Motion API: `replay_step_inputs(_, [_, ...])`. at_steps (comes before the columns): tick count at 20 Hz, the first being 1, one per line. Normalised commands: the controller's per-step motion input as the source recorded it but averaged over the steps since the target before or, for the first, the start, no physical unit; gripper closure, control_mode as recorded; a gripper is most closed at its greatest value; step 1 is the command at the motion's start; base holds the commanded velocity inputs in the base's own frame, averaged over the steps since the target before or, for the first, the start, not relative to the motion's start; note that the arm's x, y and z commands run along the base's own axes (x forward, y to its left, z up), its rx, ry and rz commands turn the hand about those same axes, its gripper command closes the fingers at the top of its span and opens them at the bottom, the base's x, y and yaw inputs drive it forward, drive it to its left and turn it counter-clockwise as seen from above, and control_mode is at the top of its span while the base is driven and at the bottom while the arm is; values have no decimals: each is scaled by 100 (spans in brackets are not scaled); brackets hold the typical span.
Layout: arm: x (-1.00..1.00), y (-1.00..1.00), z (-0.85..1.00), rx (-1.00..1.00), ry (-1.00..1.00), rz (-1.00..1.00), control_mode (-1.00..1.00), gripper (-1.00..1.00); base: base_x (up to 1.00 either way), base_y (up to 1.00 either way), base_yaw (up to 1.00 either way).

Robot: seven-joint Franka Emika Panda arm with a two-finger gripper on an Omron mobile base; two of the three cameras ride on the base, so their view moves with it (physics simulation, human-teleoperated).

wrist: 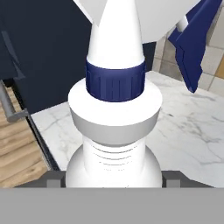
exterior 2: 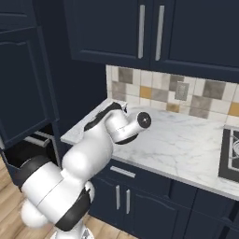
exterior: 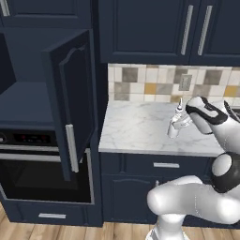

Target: Move the cutting board and knife to the sink. Then move spray from the cabinet to the counter.

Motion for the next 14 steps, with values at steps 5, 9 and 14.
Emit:
replay_step_inputs(5, [55, -5, -24, 0, 0, 3, -100, 100, 0, 0, 0])
replay_step_inputs(9, [43, -1, -19, -2, 0, 1, -100, 100, 0, 0, 0])
replay_step_inputs(14, [31, 0, -12, -8, 0, 0, -100, 100, 0, 0, 0])
